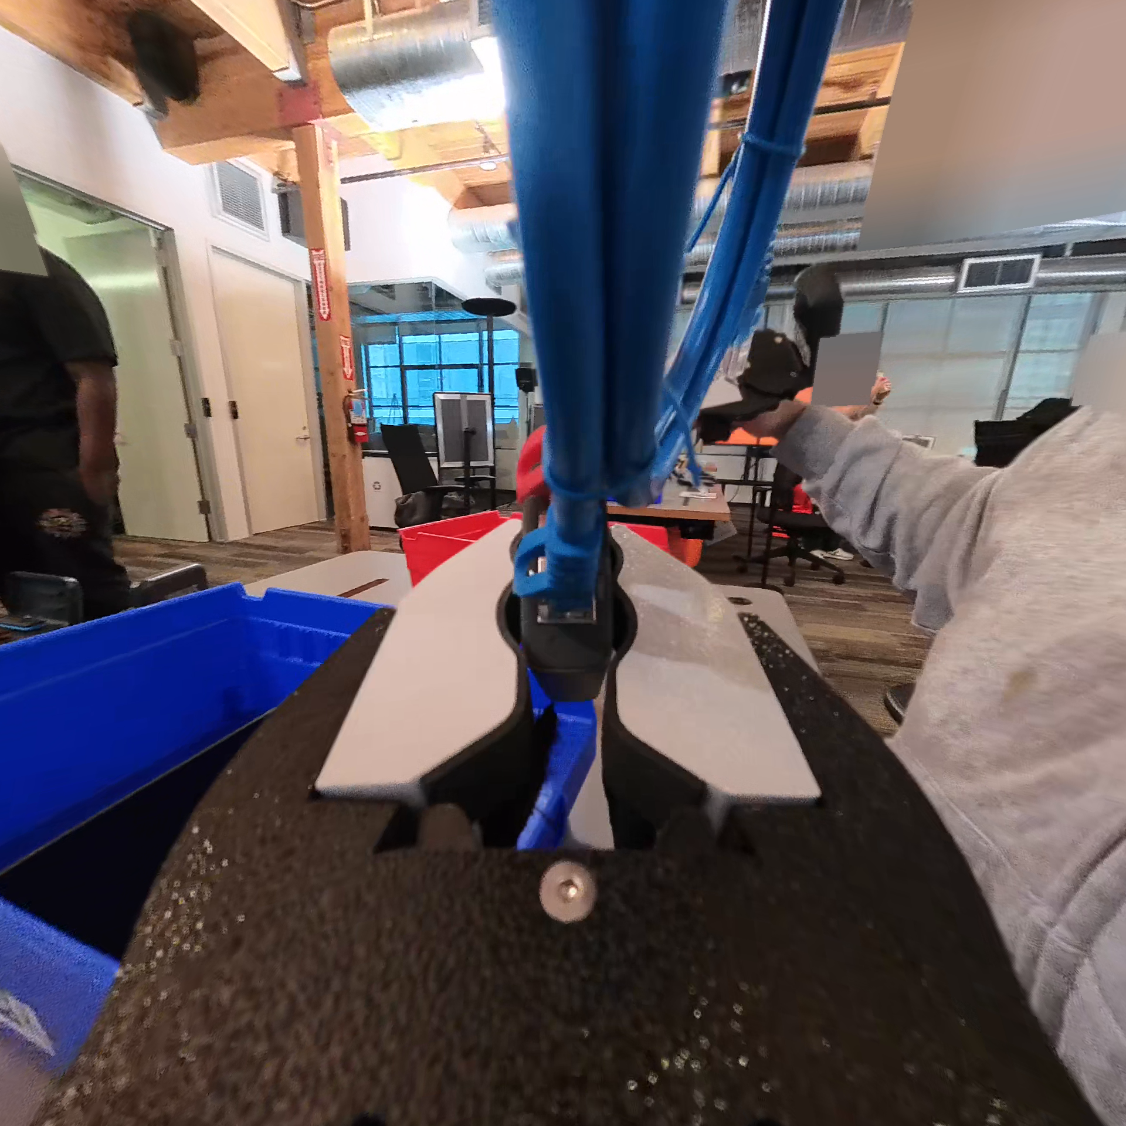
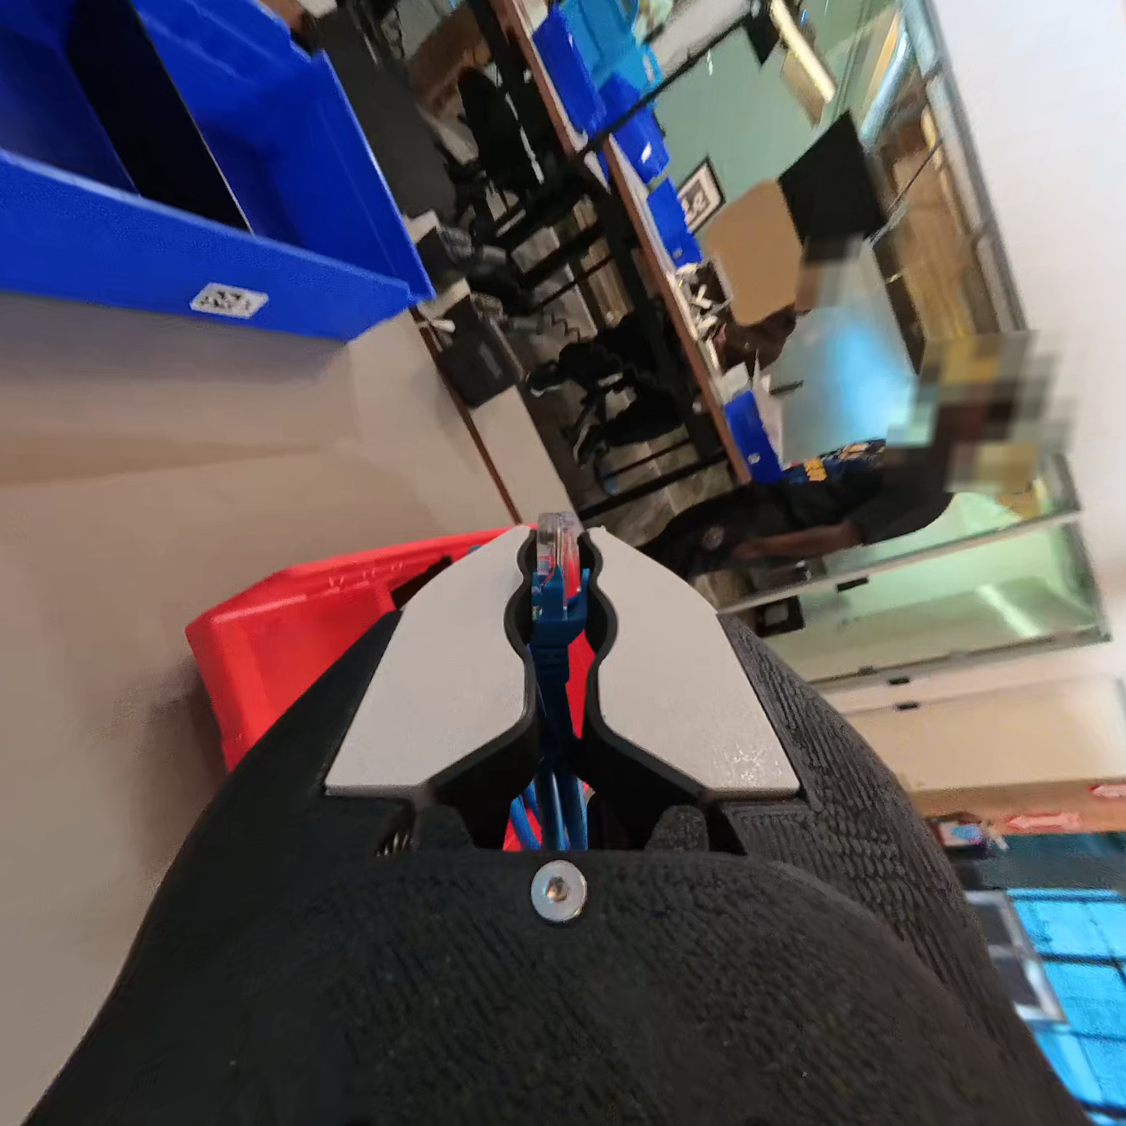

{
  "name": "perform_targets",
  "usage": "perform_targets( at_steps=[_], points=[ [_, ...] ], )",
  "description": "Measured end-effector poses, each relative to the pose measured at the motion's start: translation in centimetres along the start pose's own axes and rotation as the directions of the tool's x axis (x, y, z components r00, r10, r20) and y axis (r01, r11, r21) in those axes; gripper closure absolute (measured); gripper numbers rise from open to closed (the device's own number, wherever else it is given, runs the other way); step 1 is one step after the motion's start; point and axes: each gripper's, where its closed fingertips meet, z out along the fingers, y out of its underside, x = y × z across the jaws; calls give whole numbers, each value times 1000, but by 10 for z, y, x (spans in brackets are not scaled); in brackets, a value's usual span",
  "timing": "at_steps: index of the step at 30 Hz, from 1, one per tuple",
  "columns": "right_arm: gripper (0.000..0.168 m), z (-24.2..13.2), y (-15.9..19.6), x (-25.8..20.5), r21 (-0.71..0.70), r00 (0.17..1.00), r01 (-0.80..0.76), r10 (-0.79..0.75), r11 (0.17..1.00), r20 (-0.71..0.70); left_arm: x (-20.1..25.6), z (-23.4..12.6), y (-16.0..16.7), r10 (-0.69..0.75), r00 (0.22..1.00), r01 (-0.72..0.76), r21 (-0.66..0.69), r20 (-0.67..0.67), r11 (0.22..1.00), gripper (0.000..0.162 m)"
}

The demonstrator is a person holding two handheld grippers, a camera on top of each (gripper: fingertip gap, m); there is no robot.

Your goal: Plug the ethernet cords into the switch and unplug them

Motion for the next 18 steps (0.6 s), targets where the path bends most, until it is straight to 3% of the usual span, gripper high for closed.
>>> perform_targets(
  at_steps=[8,10,14,18],
  points=[
    [155,55,97,-56,-292,982,3,52,957,182,-23,7,-9,3,996,0,-33,84,999,141],
    [136,65,112,-72,-375,958,-37,139,926,250,-32,11,-13,-1,995,6,-53,103,999,141],
    [95,68,119,-80,-502,896,-155,335,851,291,-51,19,-20,19,990,-2,-122,137,993,142],
    [88,60,91,-47,-484,924,-181,317,856,215,-67,21,-25,53,988,-26,-182,147,983,141]
  ],
)
